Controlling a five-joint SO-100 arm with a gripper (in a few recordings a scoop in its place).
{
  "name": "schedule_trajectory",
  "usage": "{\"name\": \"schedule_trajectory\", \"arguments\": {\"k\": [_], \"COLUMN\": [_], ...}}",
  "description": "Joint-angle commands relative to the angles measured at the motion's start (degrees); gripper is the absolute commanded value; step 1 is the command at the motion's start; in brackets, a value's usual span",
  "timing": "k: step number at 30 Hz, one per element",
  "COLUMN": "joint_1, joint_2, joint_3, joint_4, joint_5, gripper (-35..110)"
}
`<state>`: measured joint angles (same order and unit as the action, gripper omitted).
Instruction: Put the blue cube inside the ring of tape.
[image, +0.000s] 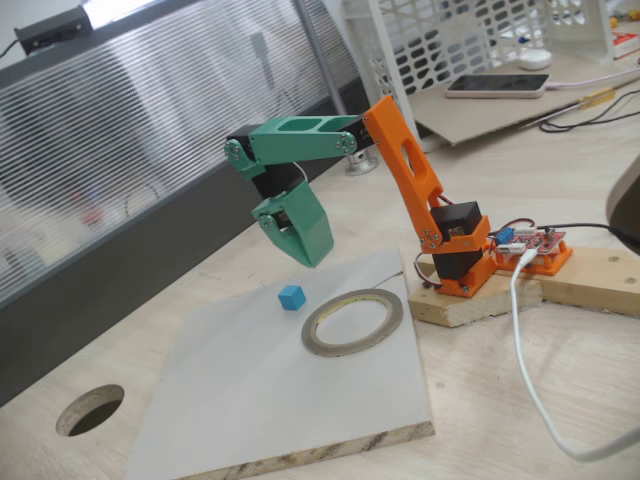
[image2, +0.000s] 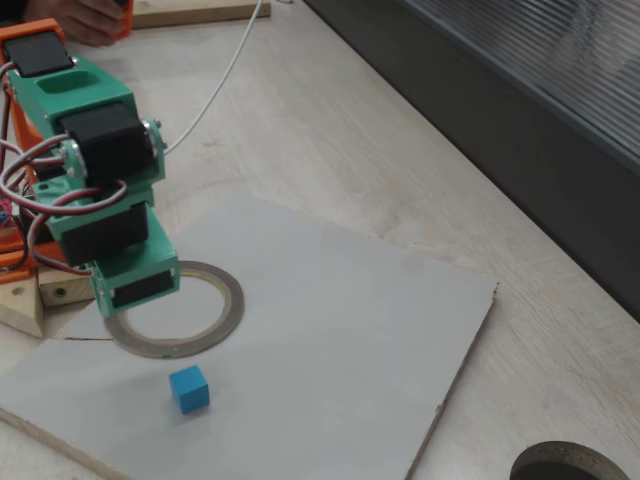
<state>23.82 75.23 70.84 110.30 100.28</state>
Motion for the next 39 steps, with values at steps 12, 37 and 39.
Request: {"name": "schedule_trajectory", "arguments": {"k": [12,37,39], "joint_1": [0.2,-6.2,-6.1], "joint_2": [-4.0,-10.9,-10.9], "joint_3": [-2.1,-12.6,-12.5], "joint_4": [-15.5,-14.9,-15.0], "joint_5": [0.4,0.8,0.8], "gripper": [0,0,0]}}
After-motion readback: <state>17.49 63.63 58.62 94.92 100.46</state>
